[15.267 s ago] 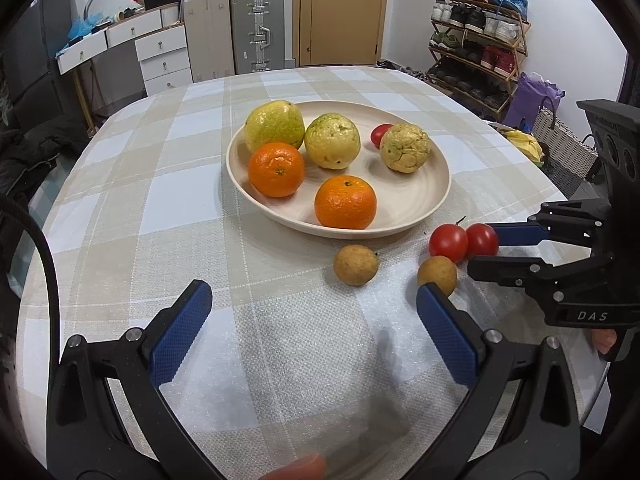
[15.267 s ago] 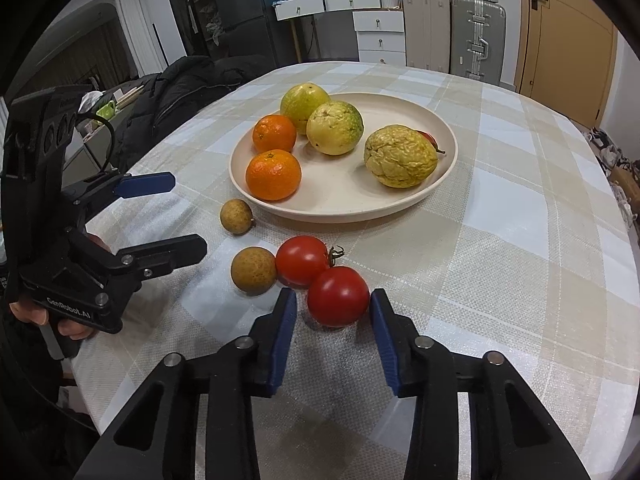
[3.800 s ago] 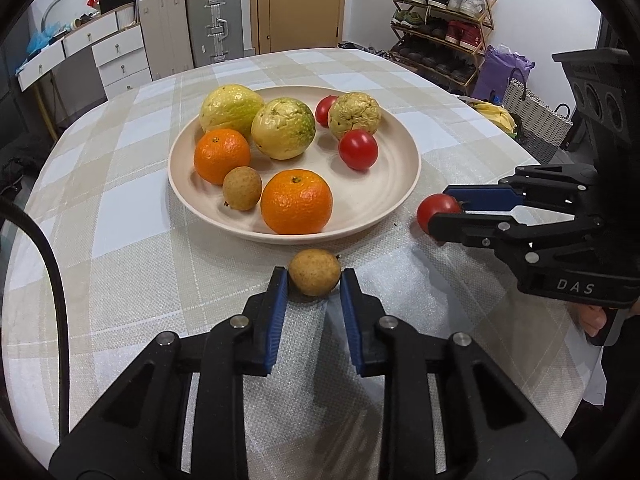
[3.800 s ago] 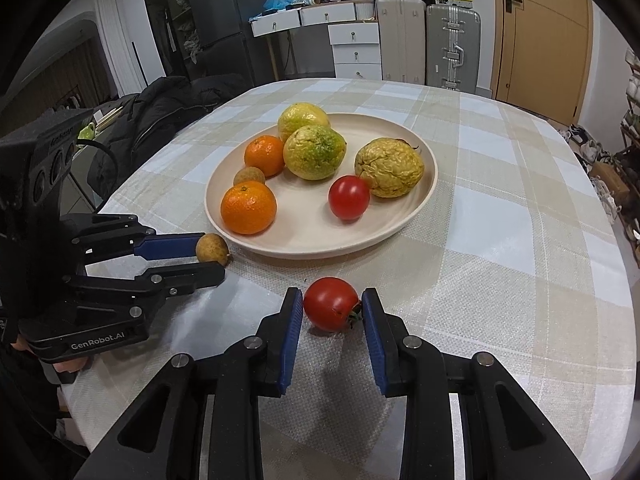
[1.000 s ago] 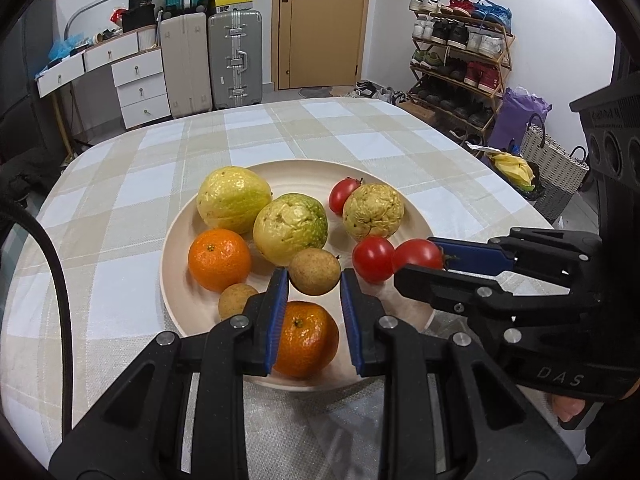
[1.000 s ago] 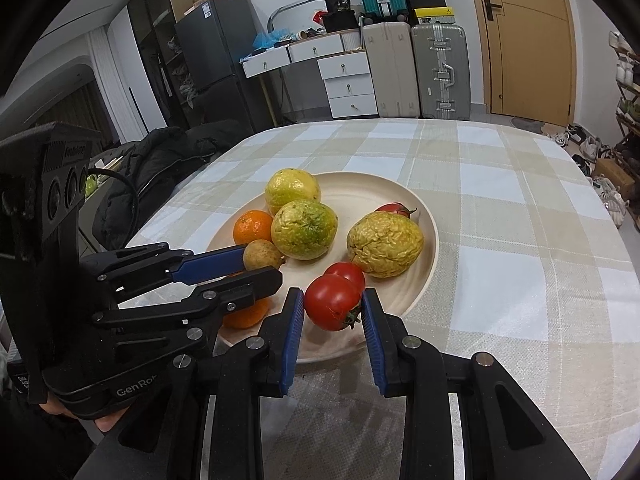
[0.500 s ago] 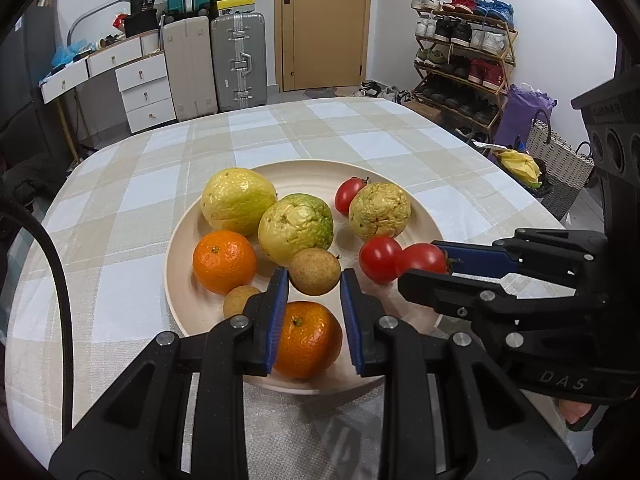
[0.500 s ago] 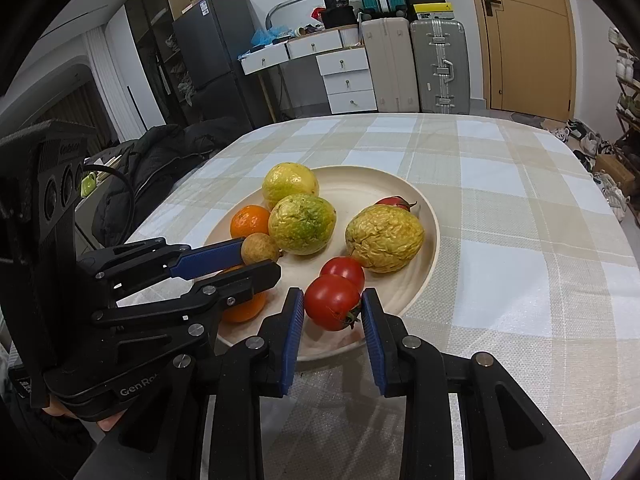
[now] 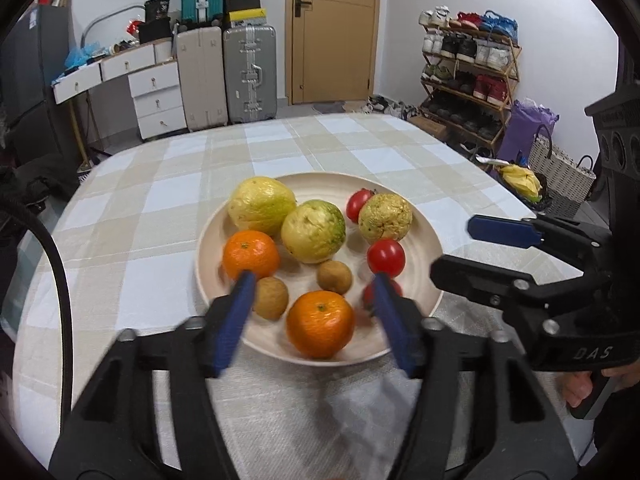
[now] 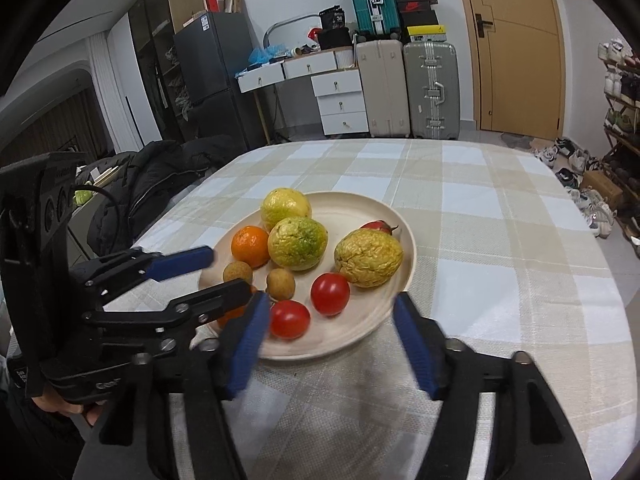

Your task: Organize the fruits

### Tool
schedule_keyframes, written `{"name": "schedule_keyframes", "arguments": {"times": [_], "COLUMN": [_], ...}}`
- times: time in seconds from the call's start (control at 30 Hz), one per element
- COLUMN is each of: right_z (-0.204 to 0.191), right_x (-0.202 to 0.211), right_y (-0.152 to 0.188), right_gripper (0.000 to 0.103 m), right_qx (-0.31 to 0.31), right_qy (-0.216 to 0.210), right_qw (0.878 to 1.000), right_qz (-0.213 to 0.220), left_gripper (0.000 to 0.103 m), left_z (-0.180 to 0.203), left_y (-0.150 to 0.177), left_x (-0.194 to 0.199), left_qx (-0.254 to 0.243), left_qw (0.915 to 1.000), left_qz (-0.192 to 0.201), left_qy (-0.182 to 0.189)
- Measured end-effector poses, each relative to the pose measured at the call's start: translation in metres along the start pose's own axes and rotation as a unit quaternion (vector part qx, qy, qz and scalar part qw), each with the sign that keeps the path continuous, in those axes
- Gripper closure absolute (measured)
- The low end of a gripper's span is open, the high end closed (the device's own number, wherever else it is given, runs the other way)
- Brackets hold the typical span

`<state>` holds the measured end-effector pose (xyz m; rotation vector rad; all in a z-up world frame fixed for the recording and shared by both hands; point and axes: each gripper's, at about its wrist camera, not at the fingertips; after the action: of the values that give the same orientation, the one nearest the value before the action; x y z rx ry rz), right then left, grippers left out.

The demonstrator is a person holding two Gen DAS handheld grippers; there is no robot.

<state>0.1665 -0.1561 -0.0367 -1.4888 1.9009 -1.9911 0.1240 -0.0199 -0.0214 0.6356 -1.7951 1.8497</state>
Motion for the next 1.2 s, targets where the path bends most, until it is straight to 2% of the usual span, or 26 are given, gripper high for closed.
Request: {"name": "schedule_keyframes", "arguments": {"times": [0.07,0.1,0.17,0.27,0.53,0.77,1.2], "right_z": [0.001,0.001,0.002,0.003,-0.001,-0.006,-0.014], "right_x": [0.008,0.010,0.015,0.022,0.042,0.054,0.059], "right_y": [0.001,0.002,0.003,0.007,0.015,0.020,0.023], "right_gripper": [0.008,0.003,0.000,0.000,0.000,0.000,0.000], "right_qx": [-0.002,-0.003,-0.003,-0.003,0.008,0.021,0.040], "right_qy": [0.002,0.002,0.006,-0.002,-0.032,-0.031,-0.017], "right_qw": [1.000,1.000,0.999,0.999,0.995,0.991,0.989], "right_qz": [0.016,0.020,0.032,0.045,0.093,0.128,0.141], "left_gripper": [0.021,0.020,0.016,0.001,0.001,0.001,0.001], "left_z": [-0.005,-0.008,-0.013,-0.020,-0.021,-0.020,-0.013], "left_y": [0.002,0.003,0.005,0.013,0.028,0.036,0.036], "left_x": [0.012,0.019,0.027,0.041,0.068,0.082,0.085], "left_qx": [0.006,0.009,0.018,0.033,0.023,0.024,0.009], "left_qw": [0.9998,0.9996,0.9994,0.9984,0.9950,0.9925,0.9912], "left_qz": [0.020,0.028,0.030,0.042,0.090,0.112,0.127], "left_qy": [-0.003,-0.002,-0.002,-0.016,-0.036,-0.042,-0.037]}}
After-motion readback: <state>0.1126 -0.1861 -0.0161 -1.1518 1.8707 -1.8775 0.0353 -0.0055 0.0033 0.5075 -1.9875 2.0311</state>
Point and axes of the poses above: each gripper's, at about its wrist camera, not at the fingertips, and x roughly against the way its jaws point, z to its right, y to its underside, and after that the axes turned 1 degree about -y, right-handed
